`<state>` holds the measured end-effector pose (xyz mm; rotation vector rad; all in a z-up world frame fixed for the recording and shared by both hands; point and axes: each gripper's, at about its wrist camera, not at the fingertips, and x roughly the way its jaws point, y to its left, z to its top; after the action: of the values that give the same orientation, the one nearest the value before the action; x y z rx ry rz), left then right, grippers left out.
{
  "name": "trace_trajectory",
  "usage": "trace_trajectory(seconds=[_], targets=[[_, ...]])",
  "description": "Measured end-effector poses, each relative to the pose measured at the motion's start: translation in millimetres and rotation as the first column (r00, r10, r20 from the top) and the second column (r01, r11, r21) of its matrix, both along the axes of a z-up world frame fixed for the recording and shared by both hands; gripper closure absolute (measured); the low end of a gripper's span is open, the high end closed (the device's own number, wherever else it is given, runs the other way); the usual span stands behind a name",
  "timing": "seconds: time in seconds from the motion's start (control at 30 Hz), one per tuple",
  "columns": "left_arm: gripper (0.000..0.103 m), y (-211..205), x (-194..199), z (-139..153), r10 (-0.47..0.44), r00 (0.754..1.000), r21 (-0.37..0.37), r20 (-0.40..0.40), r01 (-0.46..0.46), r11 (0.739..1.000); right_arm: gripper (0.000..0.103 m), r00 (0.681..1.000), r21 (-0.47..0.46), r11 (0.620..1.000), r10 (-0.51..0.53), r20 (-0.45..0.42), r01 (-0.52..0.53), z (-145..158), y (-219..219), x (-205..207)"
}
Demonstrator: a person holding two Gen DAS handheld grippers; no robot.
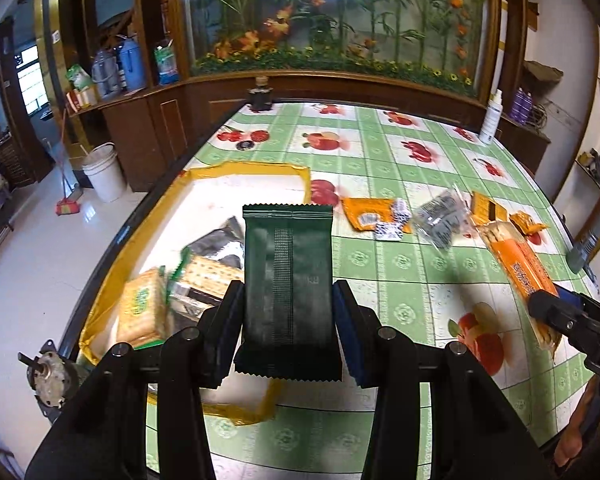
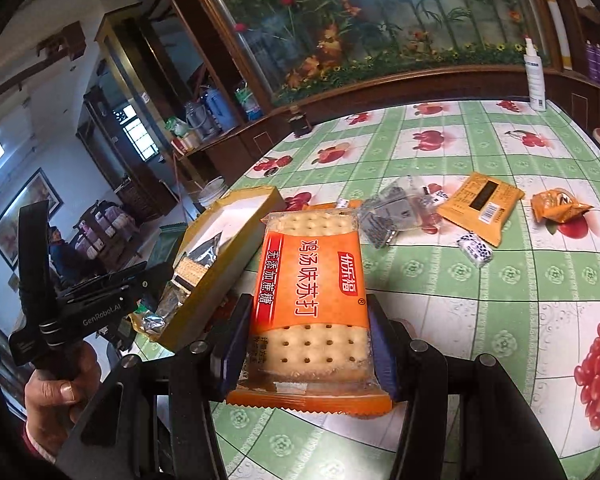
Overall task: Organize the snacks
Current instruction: 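Carry the green pack and orange cracker pack with both tools over the tray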
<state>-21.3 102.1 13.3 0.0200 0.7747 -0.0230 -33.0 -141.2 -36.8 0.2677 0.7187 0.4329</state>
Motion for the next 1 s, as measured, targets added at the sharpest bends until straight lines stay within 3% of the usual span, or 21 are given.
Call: trace_trajectory(seconds=[0.47,1.0], targets=[[0.060,38.0,2.8,0.0,0.093,0.996,-0.006,0.009,-0.093,0.996,0.048,0.997,0.005,0.997,0.080,-0.002,-0.080,-0.5,33.7,11.4],[0.060,79.8,10.5,-12.9,0.182,0.983,-0.013,-0.012,-0.182,0.983,0.049,0.975,-0.006,0.975,0.221,-0.013,-0.221,-4.0,103.0,36.5]])
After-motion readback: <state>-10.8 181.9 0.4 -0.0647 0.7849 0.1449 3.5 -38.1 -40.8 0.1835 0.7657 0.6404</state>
